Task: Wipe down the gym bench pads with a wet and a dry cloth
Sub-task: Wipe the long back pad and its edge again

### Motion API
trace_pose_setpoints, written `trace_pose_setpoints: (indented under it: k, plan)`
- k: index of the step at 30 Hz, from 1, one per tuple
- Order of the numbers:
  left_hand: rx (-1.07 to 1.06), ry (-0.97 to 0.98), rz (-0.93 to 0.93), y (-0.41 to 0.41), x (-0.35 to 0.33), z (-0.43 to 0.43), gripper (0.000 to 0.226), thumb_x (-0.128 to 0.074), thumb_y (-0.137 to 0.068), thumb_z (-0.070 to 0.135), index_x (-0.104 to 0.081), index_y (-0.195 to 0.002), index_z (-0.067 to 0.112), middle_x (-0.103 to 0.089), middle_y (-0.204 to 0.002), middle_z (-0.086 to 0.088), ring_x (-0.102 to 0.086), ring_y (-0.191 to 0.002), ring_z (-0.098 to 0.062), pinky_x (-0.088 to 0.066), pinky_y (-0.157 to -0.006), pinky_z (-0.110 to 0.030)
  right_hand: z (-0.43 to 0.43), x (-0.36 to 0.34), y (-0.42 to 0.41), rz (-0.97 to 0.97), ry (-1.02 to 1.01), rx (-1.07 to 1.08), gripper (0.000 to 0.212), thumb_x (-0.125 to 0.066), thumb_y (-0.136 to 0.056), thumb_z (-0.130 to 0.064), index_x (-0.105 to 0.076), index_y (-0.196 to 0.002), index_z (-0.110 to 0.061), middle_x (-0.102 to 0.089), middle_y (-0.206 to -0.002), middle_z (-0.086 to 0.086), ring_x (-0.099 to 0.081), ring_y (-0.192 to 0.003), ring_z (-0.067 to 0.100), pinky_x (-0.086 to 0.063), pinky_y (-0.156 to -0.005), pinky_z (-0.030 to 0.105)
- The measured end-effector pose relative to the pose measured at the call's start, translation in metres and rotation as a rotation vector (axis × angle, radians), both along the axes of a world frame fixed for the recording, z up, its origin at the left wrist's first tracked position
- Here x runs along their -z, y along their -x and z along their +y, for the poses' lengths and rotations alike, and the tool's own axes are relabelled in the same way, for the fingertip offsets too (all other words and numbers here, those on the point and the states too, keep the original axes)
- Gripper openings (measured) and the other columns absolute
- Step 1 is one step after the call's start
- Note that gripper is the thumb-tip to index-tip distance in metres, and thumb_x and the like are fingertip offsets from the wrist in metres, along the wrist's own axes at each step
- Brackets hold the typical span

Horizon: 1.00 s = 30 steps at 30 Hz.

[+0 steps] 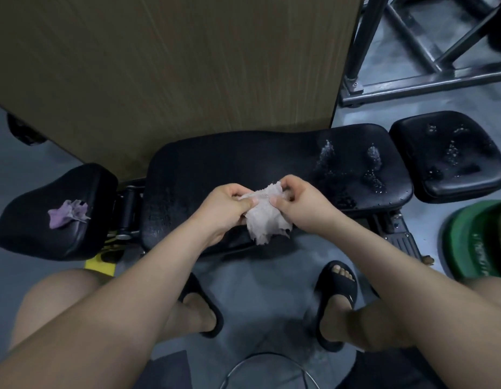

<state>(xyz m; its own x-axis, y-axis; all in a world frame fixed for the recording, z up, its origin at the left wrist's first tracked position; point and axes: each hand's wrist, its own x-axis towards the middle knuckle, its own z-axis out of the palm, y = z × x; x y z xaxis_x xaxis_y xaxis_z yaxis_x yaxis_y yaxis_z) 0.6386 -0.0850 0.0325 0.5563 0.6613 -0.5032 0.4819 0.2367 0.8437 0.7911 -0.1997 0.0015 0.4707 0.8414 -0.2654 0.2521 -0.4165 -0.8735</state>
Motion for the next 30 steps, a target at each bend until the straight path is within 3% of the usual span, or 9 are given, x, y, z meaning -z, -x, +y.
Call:
trace_pose_setpoints:
  k: [3, 5, 7, 10, 14, 18, 21, 24, 30]
  plan:
    - [0.066, -0.189, 0.129, 0.003, 0.023, 0.002, 0.009, -0.071, -0.090, 0.010, -0.070, -0.097, 0.017, -0.071, -0.085, 0.001, -0.069, -0.081, -0.017, -0.061, -0.080, -0.035, -0.003, 0.013, 0.012, -0.133, 0.103, 0.014, 0.020, -0.067, -0.093, -0.033, -0.054, -0.104, -0.025, -0.068, -0.083, -0.002, -0.065, -0.072, 0.019, -0.053, -0.063, 0.036]
    - [0.178, -0.385, 0.283, 0.003, 0.035, 0.002, 0.008, -0.069, -0.089, 0.015, -0.068, -0.092, 0.022, -0.068, -0.084, 0.006, -0.065, -0.078, -0.013, -0.054, -0.069, -0.026, -0.004, 0.023, 0.021, -0.359, 0.201, -0.060, 0.027, -0.067, -0.093, -0.033, -0.051, -0.111, -0.020, -0.063, -0.100, 0.003, -0.064, -0.087, 0.027, -0.050, -0.066, 0.037]
    - [0.260, -0.520, 0.389, 0.003, 0.046, 0.004, 0.007, -0.066, -0.088, 0.017, -0.064, -0.086, 0.024, -0.068, -0.086, 0.004, -0.066, -0.081, -0.017, -0.055, -0.068, -0.031, -0.007, 0.032, 0.028, -0.578, 0.228, -0.047, 0.037, -0.068, -0.092, -0.030, -0.049, -0.121, -0.016, -0.052, -0.117, 0.010, -0.059, -0.098, 0.035, -0.051, -0.072, 0.042]
    - [0.284, -0.628, 0.448, 0.007, 0.056, 0.013, 0.012, -0.072, -0.086, 0.025, -0.063, -0.093, 0.022, -0.063, -0.100, 0.000, -0.063, -0.092, -0.022, -0.055, -0.081, -0.037, -0.009, 0.042, 0.046, -0.660, 0.039, 0.065, 0.030, -0.067, -0.089, -0.015, -0.055, -0.114, -0.007, -0.050, -0.113, 0.015, -0.056, -0.091, 0.038, -0.051, -0.073, 0.044]
    - [0.275, -0.697, 0.404, 0.031, 0.060, 0.022, 0.029, -0.072, -0.091, 0.033, -0.064, -0.113, 0.017, -0.060, -0.110, -0.003, -0.056, -0.107, -0.025, -0.050, -0.093, -0.038, -0.012, 0.067, 0.082, -0.767, -0.140, -0.083, 0.012, -0.063, -0.096, -0.012, -0.064, -0.106, -0.005, -0.056, -0.119, 0.014, -0.054, -0.101, 0.036, -0.053, -0.079, 0.042]
    - [0.322, -0.858, 0.400, 0.074, 0.060, 0.029, 0.034, -0.064, -0.096, 0.037, -0.063, -0.126, 0.021, -0.057, -0.128, -0.003, -0.045, -0.125, -0.027, -0.044, -0.104, -0.043, 0.004, 0.102, 0.094, -0.928, -0.168, -0.196, 0.040, -0.056, -0.096, -0.008, -0.056, -0.136, -0.008, -0.054, -0.133, 0.012, -0.048, -0.124, 0.034, -0.035, -0.117, 0.047]
    - [0.428, -0.827, 0.603, 0.097, 0.063, 0.039, 0.052, -0.057, -0.097, 0.053, -0.043, -0.146, 0.045, -0.026, -0.163, 0.004, -0.015, -0.151, -0.029, -0.020, -0.120, -0.053, 0.000, 0.114, 0.087, -1.003, -0.167, -0.266, 0.052, -0.053, -0.098, -0.007, -0.046, -0.150, -0.006, -0.049, -0.149, 0.014, -0.042, -0.141, 0.038, -0.029, -0.121, 0.049]
    - [0.517, -0.610, 0.789, 0.110, 0.067, 0.051, 0.062, -0.049, -0.097, 0.063, -0.016, -0.149, 0.065, 0.010, -0.168, 0.014, 0.015, -0.154, -0.032, -0.004, -0.120, -0.065, -0.027, 0.116, 0.051, -1.069, -0.161, -0.227, 0.049, -0.050, -0.102, -0.012, -0.047, -0.151, -0.006, -0.049, -0.153, 0.014, -0.039, -0.146, 0.034, -0.031, -0.121, 0.047]
    - [0.457, -0.527, 0.722, 0.112, 0.075, 0.057, 0.062, -0.055, -0.096, 0.059, -0.016, -0.144, 0.071, 0.015, -0.166, 0.019, 0.022, -0.153, -0.032, -0.002, -0.119, -0.069, -0.015, 0.120, 0.083, -0.958, 0.031, 0.031, 0.060, -0.047, -0.097, -0.009, -0.038, -0.155, -0.003, -0.042, -0.159, 0.015, -0.033, -0.151, 0.034, -0.024, -0.124, 0.052]
